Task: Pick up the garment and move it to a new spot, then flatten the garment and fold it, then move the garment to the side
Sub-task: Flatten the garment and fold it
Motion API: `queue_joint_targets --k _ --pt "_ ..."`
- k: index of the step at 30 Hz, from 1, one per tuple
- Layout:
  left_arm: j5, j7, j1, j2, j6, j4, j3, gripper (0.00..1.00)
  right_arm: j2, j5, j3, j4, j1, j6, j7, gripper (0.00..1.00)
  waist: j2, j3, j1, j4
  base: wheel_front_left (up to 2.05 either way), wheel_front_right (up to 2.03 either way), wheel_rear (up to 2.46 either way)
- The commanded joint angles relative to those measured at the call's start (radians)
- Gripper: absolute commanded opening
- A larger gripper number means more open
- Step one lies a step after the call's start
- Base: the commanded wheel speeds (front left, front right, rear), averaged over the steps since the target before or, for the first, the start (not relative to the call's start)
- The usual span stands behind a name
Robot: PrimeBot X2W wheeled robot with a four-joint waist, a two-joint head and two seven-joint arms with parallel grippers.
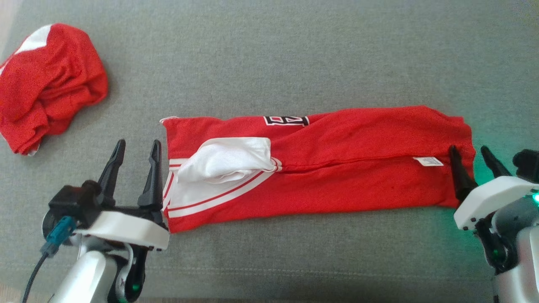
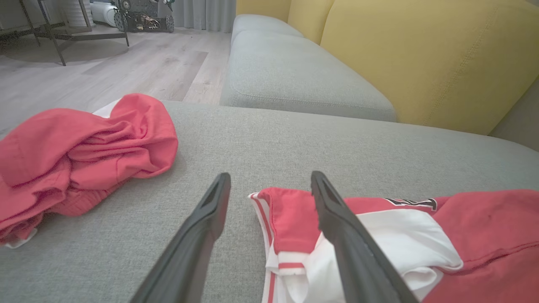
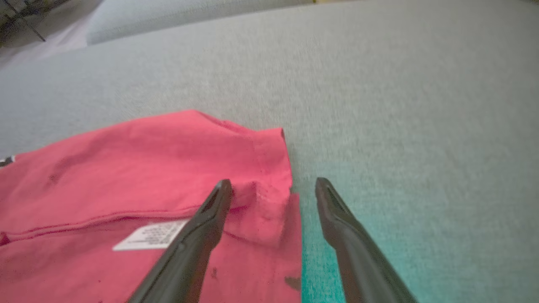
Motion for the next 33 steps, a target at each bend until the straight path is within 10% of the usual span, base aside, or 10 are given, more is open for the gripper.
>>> queue_joint_targets --k 1,12,13,14,16,33 --pt "0.005 -0.011 -0.044 0.014 -0.007 -0.019 0.038 1.00 -0.012 0.014 0.009 -0.023 -0.032 -0.001 0.023 1.00 0.0000 0.018 0.0000 0.008 0.00 0.00 0.00" --pt "0.018 -0.020 -0.067 0.004 -0.030 0.015 0.056 1.00 0.025 0.091 0.034 -0.012 -0.007 -0.001 0.182 1.00 0.0000 0.043 0.0000 -0.004 0.00 0.00 0.00" --pt "0.019 -0.020 -0.068 0.003 -0.031 0.016 0.057 1.00 0.029 0.100 0.036 -0.015 -0.002 -0.001 0.197 0.91 0.0000 0.043 0.0000 -0.006 0.00 0.00 0.00" --pt "0.020 -0.020 -0.068 0.002 -0.033 0.017 0.059 1.00 0.032 0.108 0.036 -0.019 0.000 -0.001 0.208 0.50 0.0000 0.043 0.0000 -0.007 0.00 0.00 0.00" --pt "0.022 -0.021 -0.069 0.000 -0.036 0.019 0.061 1.00 0.034 0.116 0.038 -0.024 0.003 -0.001 0.229 0.01 0.0000 0.044 0.0000 -0.008 0.00 0.00 0.00" --pt "0.035 -0.022 -0.042 -0.013 -0.044 0.028 0.089 1.00 0.004 0.122 -0.085 -0.104 0.033 -0.001 0.214 0.00 0.0000 0.004 0.0000 -0.025 0.00 0.00 0.00"
